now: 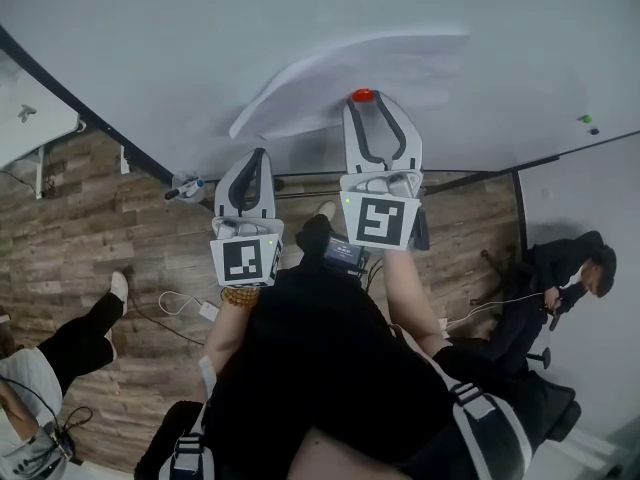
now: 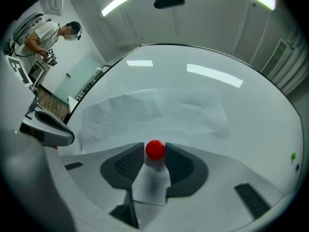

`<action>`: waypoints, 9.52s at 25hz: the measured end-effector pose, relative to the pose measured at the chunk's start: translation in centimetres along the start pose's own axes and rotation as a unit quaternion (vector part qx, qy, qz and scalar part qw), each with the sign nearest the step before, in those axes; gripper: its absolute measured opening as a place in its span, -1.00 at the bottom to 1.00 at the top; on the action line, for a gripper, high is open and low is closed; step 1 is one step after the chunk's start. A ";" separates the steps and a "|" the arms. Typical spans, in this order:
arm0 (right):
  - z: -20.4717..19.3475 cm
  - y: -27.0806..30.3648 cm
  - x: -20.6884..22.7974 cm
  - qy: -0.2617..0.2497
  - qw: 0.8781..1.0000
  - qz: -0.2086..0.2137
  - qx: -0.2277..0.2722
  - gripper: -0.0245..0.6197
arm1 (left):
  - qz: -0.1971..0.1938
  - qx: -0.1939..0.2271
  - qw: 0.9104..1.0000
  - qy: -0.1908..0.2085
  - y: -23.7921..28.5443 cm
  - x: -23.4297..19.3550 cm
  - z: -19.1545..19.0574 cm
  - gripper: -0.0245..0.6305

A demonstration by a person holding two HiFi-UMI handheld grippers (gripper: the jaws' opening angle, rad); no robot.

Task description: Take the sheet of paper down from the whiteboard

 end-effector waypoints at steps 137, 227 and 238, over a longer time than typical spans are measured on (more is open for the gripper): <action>0.0 0.2 0.2 -0.010 1.000 0.009 -0.027 -0.56 | -0.104 0.017 0.994 0.030 6.4 1.4 4.7 -0.83; -0.1 0.2 0.5 0.002 1.000 0.024 -0.013 -0.57 | -0.085 0.004 0.996 -0.028 6.6 1.6 3.7 -0.89; -0.2 0.2 0.4 0.004 1.000 0.023 -0.016 -0.57 | -0.087 0.003 0.996 -0.035 6.7 1.6 3.6 -0.89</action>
Point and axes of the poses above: the fingertips, and each gripper's own axes: y forward along the fingers, x to its right, z out of its top, the point moved 9 cm from there along -y, backward along the fingers, and after that the axes turned 2 degrees about z, right-handed, at the moved point
